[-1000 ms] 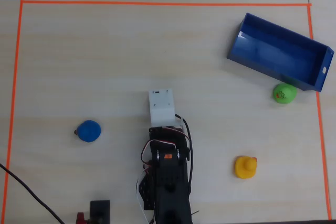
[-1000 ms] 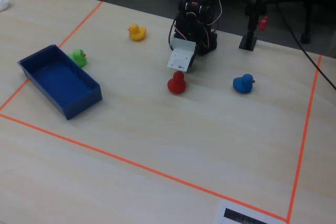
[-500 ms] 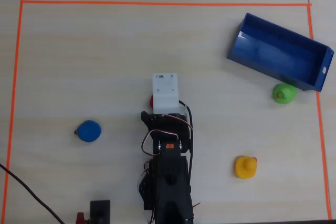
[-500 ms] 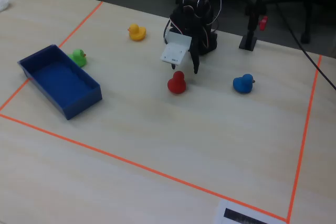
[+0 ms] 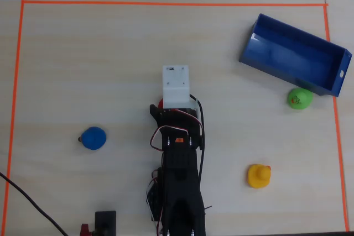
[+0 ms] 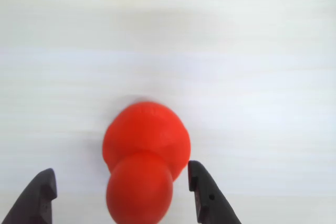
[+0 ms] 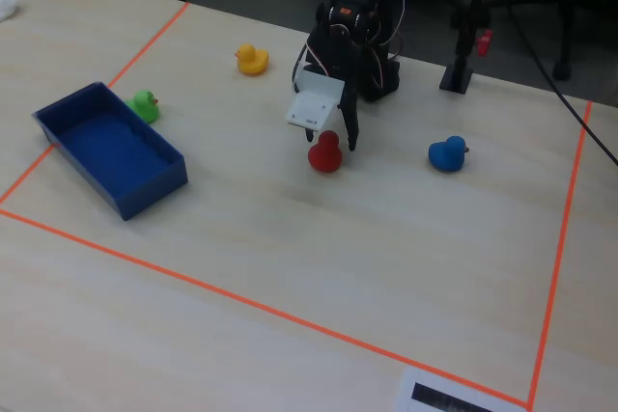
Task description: Grasp red duck and put it into box.
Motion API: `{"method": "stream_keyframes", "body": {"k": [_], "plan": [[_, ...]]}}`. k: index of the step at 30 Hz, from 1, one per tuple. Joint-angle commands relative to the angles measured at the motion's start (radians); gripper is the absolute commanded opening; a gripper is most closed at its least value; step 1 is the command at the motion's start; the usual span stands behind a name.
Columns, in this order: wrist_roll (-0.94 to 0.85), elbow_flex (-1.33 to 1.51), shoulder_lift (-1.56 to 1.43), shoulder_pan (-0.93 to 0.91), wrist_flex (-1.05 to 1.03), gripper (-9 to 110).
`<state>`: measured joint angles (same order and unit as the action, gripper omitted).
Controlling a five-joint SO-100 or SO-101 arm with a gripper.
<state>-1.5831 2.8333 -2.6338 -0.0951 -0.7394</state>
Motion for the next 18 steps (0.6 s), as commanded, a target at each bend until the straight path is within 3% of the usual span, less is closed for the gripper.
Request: {"method": "stream_keyframes", "body": {"k": [1, 9, 15, 18], "plan": [[-0.008, -0.020, 0.003, -0.017, -0.025, 33], [-0.006, 0.011, 0.014, -0.014, 0.018, 30], [0.005, 0.017, -0.008, -0.011, 0.028, 5], [-0.012, 0.014, -0.012, -0.015, 0.015, 0]]}}
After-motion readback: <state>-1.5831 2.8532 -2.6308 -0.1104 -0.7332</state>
